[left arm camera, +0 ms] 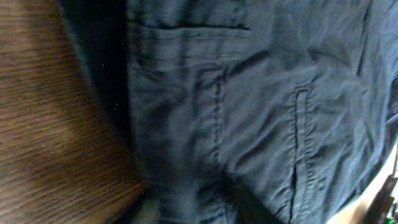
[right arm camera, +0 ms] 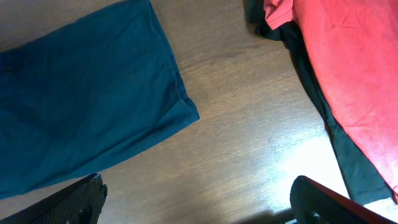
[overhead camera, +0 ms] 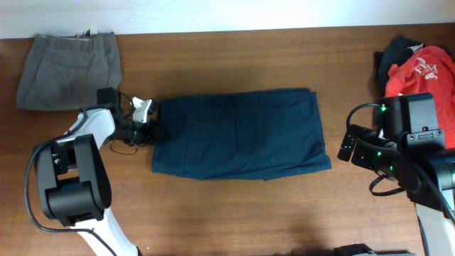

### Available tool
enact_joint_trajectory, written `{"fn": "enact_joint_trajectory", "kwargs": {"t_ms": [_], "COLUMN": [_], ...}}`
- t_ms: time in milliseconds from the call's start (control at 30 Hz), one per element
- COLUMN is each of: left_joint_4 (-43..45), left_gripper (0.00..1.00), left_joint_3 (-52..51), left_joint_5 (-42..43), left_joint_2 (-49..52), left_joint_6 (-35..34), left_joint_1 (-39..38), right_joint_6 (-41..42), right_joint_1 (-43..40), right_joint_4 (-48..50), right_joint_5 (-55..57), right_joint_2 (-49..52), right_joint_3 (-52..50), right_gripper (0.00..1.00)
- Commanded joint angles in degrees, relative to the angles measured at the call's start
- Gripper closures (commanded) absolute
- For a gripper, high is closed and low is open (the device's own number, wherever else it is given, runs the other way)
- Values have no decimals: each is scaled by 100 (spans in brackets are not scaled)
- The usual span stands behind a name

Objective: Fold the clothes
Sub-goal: 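Grasp the left edge of the navy trousers with the left gripper, then lift the left edge up and fold it rightward over the trousers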

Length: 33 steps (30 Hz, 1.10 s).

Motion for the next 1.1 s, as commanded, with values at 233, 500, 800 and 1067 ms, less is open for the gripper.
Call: {"fn": "enact_joint_trajectory", "kwargs": {"t_ms": [233,500,800,1067], "left_joint_4": [-175,-1281,-2684,-3987], "left_gripper": [99,100,100,99], "left_joint_3": [101,1222,2706,4358], "left_joint_5": [-11,-955,-2789,-3403], "left_joint_2": [136,136,136,136], "left_joint_6": [46,-225,-756,-927], "left_joint_1": [-28,-28,-28,31], "right_joint_6": [-7,-7,-4,-2], "right_joint_1": [-39,-39,-39,-39], "right_joint_4": [-20,-17,-15,-2], "right_joint_5": [116,116,116,111], "right_joint_2": [31,114,271,402], "right_joint_3": [70,68,59,31], "right_gripper": [1,1,1,1]}}
